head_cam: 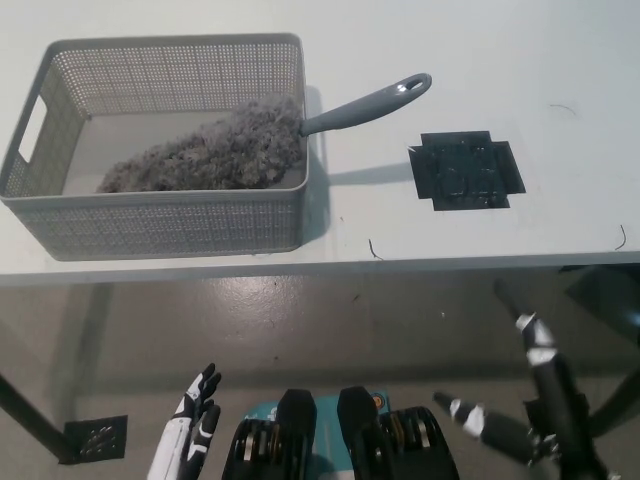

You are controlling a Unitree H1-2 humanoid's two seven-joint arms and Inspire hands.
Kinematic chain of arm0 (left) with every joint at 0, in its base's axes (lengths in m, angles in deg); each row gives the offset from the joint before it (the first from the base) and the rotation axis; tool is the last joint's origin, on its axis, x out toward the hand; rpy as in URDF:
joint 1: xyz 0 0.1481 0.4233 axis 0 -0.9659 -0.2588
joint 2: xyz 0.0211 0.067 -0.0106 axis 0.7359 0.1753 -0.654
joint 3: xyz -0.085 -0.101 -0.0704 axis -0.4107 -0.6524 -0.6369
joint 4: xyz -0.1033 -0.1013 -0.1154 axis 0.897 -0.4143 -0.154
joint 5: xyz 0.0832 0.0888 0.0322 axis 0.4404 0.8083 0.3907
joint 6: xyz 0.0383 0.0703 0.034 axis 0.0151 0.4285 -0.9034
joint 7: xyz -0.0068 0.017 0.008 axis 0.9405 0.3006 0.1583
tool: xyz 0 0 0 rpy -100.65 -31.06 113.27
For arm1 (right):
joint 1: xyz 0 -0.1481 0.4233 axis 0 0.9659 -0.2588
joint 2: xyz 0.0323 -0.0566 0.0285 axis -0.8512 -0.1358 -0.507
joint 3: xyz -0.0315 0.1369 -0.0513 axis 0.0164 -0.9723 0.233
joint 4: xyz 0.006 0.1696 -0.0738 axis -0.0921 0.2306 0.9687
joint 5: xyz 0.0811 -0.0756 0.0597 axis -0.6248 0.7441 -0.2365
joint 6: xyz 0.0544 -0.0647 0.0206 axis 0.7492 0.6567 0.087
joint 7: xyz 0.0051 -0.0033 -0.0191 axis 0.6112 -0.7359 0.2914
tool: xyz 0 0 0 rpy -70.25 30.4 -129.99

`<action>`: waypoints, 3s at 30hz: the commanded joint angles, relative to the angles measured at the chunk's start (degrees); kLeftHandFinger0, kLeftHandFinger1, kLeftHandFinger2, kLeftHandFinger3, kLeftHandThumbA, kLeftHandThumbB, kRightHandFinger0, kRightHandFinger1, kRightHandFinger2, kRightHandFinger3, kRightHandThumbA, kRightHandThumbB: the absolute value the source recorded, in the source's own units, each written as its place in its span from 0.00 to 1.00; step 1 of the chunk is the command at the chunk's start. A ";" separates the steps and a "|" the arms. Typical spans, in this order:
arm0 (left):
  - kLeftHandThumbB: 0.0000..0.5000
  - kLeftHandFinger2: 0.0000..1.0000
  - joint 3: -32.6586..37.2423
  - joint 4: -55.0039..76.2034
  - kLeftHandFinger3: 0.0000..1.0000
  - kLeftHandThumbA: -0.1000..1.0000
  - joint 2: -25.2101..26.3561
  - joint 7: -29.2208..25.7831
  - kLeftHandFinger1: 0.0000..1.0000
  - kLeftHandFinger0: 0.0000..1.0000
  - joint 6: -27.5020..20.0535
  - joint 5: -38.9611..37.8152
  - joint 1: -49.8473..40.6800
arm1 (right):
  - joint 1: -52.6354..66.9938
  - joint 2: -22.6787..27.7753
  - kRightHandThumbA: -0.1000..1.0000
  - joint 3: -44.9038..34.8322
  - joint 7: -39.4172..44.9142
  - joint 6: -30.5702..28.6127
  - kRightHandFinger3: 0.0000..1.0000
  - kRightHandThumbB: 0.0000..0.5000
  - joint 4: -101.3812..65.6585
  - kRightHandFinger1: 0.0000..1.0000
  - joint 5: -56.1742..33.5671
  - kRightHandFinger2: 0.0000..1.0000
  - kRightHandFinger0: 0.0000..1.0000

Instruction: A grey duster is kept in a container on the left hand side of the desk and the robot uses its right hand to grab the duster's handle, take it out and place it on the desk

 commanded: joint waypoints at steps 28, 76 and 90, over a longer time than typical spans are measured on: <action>0.04 1.00 1.18 -0.02 1.00 1.00 1.53 -1.09 1.00 1.00 -7.03 2.93 0.98 | -46.03 -2.92 1.00 6.00 29.18 17.36 1.00 1.00 0.76 1.00 54.39 1.00 1.00; 0.09 1.00 2.73 1.54 1.00 1.00 2.78 0.72 1.00 1.00 -4.99 3.97 1.95 | -70.64 -4.30 0.06 11.26 -22.66 22.01 0.57 0.67 77.03 0.03 42.28 0.17 0.02; 0.07 1.00 3.05 1.39 1.00 1.00 3.23 1.63 1.00 1.00 -4.58 3.88 2.60 | -70.65 -7.67 0.25 -6.42 -31.93 5.65 0.33 0.06 77.34 0.03 20.52 0.35 0.00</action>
